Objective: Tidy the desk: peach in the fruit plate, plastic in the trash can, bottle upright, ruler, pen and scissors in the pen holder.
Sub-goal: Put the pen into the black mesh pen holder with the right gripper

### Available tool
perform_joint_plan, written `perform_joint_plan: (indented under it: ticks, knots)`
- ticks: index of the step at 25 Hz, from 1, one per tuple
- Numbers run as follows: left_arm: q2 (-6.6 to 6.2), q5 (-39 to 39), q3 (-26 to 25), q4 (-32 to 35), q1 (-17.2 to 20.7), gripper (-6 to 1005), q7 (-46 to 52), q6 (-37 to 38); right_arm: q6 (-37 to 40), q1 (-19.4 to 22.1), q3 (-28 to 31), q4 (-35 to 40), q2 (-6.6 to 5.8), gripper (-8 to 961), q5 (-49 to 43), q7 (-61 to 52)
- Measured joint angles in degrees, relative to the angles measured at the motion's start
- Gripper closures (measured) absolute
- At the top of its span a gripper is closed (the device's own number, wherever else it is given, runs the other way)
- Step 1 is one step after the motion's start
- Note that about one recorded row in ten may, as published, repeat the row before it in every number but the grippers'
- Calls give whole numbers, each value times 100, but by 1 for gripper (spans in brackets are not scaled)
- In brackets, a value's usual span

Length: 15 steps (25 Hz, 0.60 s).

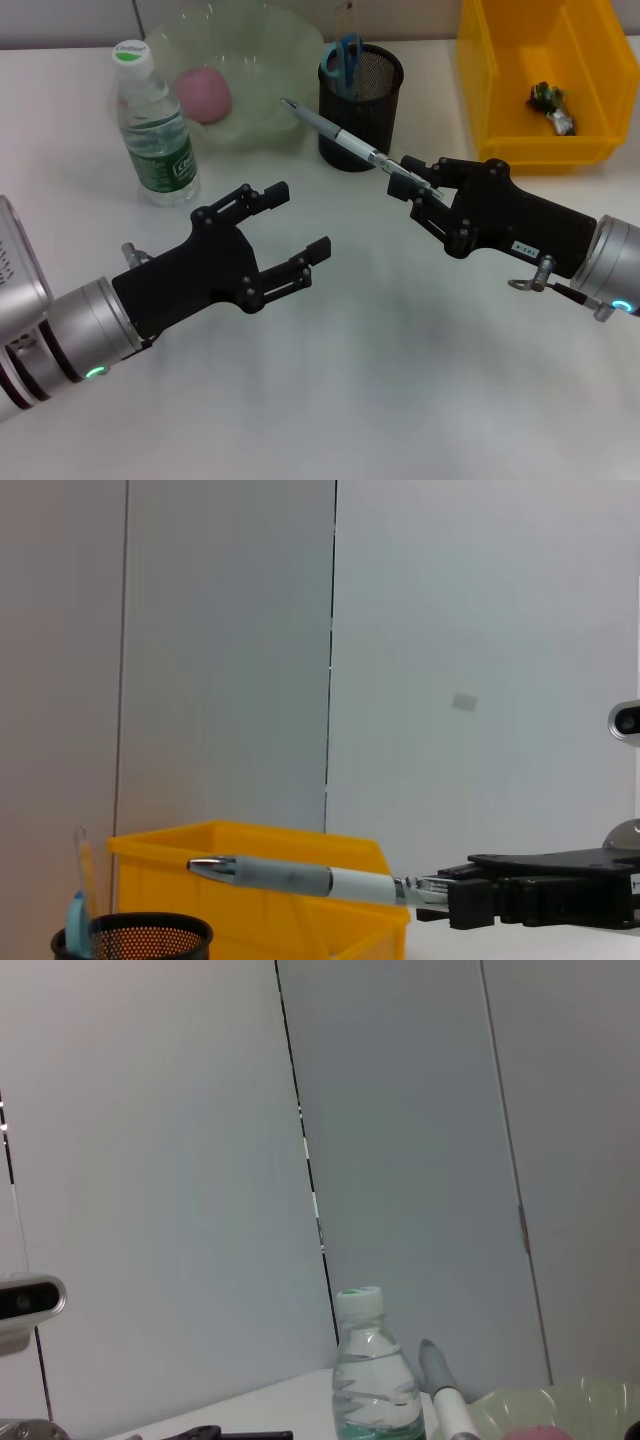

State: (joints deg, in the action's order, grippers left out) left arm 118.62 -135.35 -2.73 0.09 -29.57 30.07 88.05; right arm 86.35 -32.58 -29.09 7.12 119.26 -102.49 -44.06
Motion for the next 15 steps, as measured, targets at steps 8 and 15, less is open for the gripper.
perform_joint_plan:
  ticks: [8,15]
  knots:
    - [-6,-9,0,3,13,217,5,17,30,12,0,2,0,738,0,-35]
    - [-6,-10,0,37,9,217,61,19,31,15,0,9,0,736,1,-69]
